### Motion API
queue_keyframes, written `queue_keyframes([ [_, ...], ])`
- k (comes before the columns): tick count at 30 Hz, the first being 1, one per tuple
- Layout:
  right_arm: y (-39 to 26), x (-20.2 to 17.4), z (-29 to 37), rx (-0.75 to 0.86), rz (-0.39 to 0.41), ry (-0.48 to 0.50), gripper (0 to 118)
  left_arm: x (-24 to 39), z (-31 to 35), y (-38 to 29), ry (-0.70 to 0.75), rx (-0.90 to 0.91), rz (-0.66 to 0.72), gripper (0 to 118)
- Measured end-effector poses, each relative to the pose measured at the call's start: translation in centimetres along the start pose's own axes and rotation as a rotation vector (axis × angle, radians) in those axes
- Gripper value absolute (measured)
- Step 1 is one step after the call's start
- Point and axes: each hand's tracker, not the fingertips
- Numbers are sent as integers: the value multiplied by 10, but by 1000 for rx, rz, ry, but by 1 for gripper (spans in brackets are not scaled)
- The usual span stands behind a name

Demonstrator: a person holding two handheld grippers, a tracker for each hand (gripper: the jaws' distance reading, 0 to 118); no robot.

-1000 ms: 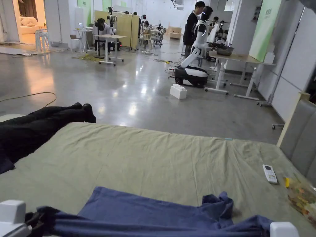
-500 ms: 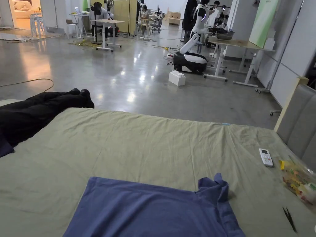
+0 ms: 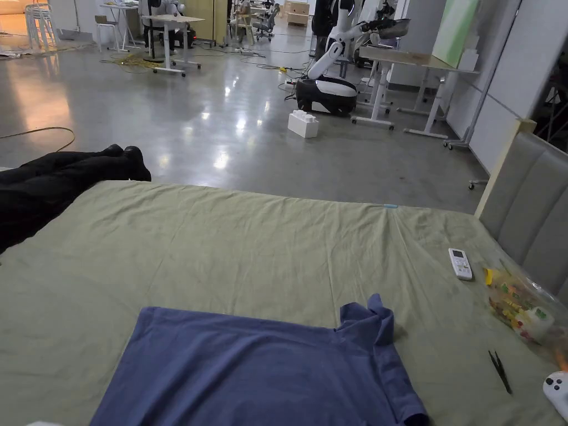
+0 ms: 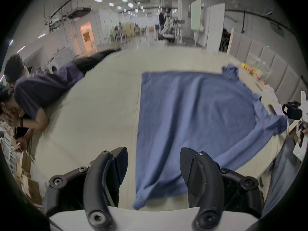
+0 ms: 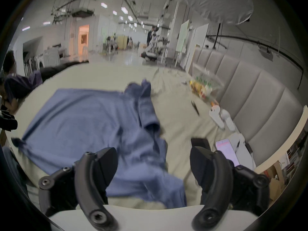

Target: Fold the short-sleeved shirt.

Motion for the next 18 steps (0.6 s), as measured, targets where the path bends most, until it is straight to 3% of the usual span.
queue_keyframes([
  [6, 55, -18, 12, 271, -54, -15, 95, 37, 21, 55, -16, 286, 21, 66],
  [9, 79, -27, 18, 390, -86, -20, 89, 54, 34, 78, 28, 428, 35, 66],
  [10, 86, -30, 20, 431, -84, -22, 82, 59, 38, 85, 33, 467, 44, 66],
  [13, 104, -40, 23, 516, -64, -21, 25, 67, 49, 100, 51, 562, 92, 59],
  [14, 108, -42, 23, 515, -76, -19, 16, 69, 52, 102, 47, 580, 95, 49],
  [16, 117, -48, 25, 547, -68, -16, 15, 73, 55, 109, 44, 610, 89, 46],
  [18, 124, -50, 25, 535, -63, 13, 13, 76, 56, 112, 54, 608, 65, 13],
])
